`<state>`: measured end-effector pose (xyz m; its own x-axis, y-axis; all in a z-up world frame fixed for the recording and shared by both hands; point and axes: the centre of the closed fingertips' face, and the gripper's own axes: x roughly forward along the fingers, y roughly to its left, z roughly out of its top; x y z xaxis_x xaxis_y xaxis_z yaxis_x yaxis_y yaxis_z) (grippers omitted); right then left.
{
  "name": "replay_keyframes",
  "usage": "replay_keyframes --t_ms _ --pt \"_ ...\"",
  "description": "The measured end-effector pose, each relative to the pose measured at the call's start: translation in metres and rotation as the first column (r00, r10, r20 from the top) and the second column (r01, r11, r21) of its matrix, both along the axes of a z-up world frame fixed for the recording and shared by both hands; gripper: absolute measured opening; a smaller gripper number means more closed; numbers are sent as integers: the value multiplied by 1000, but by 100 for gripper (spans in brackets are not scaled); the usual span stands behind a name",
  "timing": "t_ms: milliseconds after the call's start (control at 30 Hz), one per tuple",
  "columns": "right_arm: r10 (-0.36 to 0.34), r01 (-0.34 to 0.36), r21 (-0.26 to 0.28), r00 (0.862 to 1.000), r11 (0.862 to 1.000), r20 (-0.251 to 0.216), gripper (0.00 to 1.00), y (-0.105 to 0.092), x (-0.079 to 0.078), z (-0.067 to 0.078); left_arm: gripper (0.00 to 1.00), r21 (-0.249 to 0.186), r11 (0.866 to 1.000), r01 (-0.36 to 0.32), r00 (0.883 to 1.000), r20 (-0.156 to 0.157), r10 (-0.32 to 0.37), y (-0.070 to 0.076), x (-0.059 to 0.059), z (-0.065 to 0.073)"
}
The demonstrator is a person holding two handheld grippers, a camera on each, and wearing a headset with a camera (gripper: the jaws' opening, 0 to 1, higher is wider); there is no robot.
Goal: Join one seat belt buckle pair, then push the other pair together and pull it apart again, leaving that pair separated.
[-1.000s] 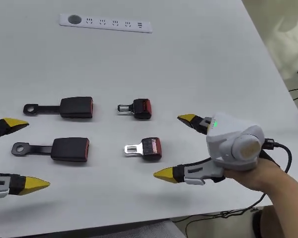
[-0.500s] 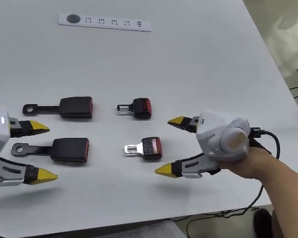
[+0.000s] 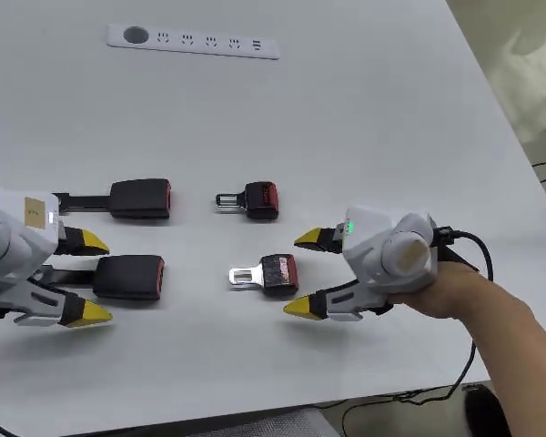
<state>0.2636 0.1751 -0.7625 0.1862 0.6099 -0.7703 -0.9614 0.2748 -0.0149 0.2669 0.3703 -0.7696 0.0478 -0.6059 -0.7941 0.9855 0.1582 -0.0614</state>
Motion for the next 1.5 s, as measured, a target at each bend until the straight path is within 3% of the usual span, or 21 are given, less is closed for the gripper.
replay_keyframes --t_ms 300,433,700,1500 --pt "14 -14 -17 1000 1000 -14 40 3 3 -9 39 32 999 20 1000 -12 -19 -3 2 -6" --pt "31 -31 -36 999 999 -14 37 3 2 -14 34 45 999 24 1000 2 -24 0 5 -9" --pt "42 -42 -43 999 998 -10 33 4 5 -16 33 27 1000 16 1000 -15 -16 1 6 -10" --pt "84 -84 -53 996 995 -6 31 11 9 -17 32 56 998 19 1000 -16 -18 1 5 -10"
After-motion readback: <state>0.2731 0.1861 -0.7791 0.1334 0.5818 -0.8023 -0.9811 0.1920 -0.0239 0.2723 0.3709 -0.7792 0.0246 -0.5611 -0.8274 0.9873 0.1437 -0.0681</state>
